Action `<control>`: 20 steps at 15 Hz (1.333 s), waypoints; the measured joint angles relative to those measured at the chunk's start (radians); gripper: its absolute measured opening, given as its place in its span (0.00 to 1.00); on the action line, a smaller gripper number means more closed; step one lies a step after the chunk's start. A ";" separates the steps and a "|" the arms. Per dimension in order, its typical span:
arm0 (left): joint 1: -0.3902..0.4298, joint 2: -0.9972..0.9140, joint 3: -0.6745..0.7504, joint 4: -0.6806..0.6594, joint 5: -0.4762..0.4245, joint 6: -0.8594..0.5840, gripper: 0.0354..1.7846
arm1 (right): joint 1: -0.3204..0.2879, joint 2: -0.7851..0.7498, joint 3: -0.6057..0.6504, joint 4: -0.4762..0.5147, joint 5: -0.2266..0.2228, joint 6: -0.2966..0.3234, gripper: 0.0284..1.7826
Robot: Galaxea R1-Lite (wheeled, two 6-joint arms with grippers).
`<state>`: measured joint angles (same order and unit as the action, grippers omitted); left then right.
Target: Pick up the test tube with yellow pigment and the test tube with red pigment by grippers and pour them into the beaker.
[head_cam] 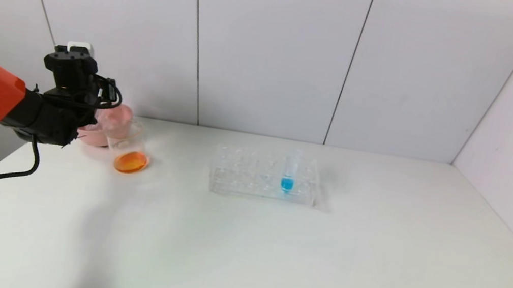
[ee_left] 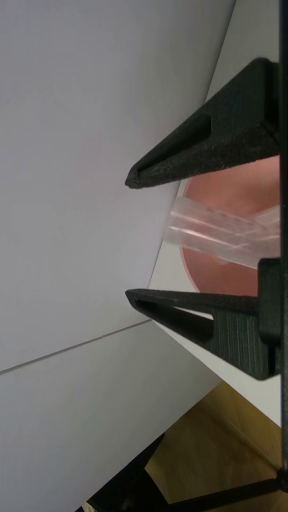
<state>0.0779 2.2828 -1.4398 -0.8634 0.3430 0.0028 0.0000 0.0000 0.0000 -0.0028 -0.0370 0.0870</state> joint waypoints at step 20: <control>-0.135 -0.762 0.483 0.154 -0.275 0.022 1.00 | 0.000 0.000 0.000 0.000 0.000 0.000 0.96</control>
<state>-0.0570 1.5211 -0.9564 -0.7096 0.0683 0.0249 0.0000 0.0000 0.0000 -0.0028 -0.0368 0.0866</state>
